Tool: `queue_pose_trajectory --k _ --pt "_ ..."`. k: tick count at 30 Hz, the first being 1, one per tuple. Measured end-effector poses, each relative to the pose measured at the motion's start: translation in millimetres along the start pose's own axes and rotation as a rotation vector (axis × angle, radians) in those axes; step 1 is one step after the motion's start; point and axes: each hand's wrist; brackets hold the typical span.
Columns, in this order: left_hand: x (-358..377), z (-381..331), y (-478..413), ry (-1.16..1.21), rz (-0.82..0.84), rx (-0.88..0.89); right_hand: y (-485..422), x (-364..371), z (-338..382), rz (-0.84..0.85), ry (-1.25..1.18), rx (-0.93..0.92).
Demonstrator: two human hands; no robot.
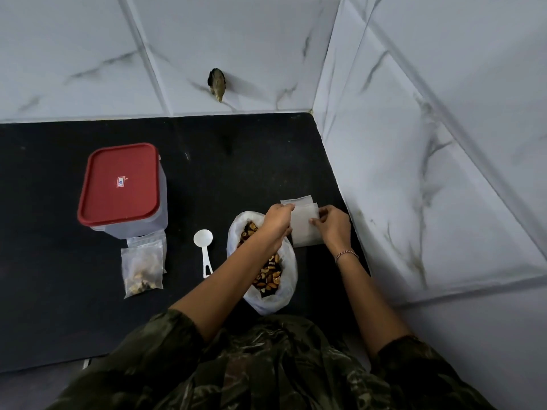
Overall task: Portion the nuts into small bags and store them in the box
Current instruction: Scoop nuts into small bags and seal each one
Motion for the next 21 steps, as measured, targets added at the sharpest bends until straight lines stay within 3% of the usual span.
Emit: queue_pose_trajectory --k 9,15,21 --pt "-5.1 -1.8 1.9 0.128 -0.039 -0.009 3.7 -7.4 2.4 -0.167 0.044 -0.011" --pt "-14.0 -5.6 14.7 0.191 -0.044 0.102 5.1 -27.2 14.4 -0.228 -0.229 0.048" --pt "-40.7 -4.6 22.3 0.199 -0.108 0.353 17.7 -39.0 37.6 -0.070 -0.557 0.045"
Point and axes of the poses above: each hand's wrist, its own y-axis away from the middle knuckle, its own x-axis out of the palm, z = x × y, and after that the axes turned 15 degrees about -z, right-handed
